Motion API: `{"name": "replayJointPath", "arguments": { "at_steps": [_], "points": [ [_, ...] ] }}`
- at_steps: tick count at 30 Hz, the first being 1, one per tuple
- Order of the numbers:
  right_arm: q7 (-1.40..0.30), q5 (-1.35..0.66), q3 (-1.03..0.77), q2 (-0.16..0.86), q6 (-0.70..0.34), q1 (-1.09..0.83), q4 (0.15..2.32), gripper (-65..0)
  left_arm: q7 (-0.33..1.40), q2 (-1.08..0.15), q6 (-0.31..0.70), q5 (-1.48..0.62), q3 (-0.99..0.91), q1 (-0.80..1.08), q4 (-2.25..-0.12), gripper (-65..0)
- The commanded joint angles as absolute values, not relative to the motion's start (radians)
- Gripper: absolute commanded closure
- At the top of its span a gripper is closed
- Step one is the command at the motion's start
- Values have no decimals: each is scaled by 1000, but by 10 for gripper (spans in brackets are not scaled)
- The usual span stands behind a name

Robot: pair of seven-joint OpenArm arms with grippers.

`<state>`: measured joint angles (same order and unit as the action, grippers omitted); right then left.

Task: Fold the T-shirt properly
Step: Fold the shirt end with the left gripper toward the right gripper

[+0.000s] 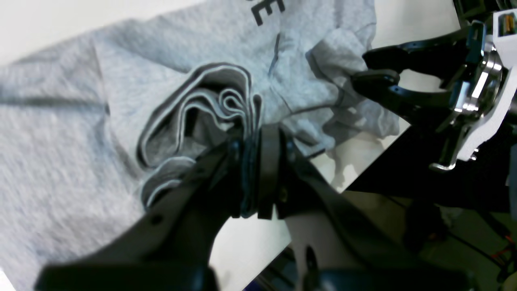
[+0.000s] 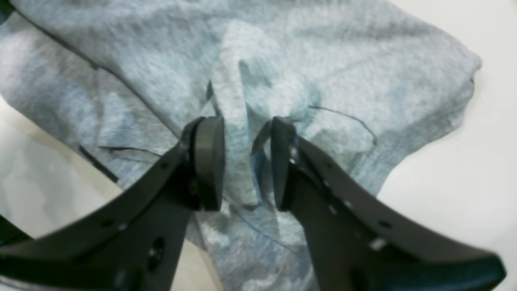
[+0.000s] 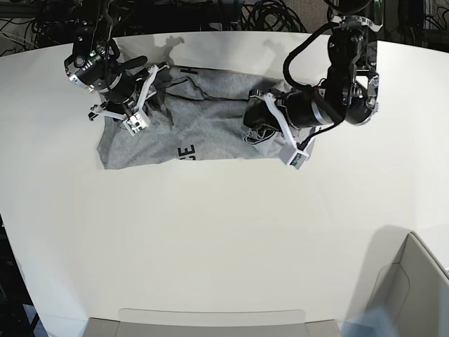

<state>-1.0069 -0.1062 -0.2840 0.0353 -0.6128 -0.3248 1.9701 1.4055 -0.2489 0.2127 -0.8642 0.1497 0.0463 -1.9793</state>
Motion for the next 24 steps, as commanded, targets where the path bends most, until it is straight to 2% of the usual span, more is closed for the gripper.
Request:
{"name": "replayJointPath", "arguments": {
  "at_steps": [1, 6, 11, 17, 21, 24],
  "points": [
    [-993, -119, -285, 38, -616, -320, 1985, -198, 1396, -251, 203, -889, 151, 38, -1992, 0],
    [-993, -119, -285, 38, -616, -321, 1985, -198, 1396, -251, 202, -889, 150, 38, -1979, -10],
    [-993, -119, -283, 38, -616, -317, 1985, -198, 1374, -251, 202, -894, 148, 45, -1983, -130],
    [-993, -119, -283, 38, -616, -315, 1983, -198, 1372, -249, 202, -897, 150, 41, -1985, -193],
    [-993, -119, -283, 38, -616, -315, 1983, -198, 1372, -232, 202, -898, 150, 41, -1985, -198],
    [-993, -119, -283, 38, -616, -315, 1983, -198, 1365, -234, 202, -891, 137, 39, -1985, -159]
  ]
}}
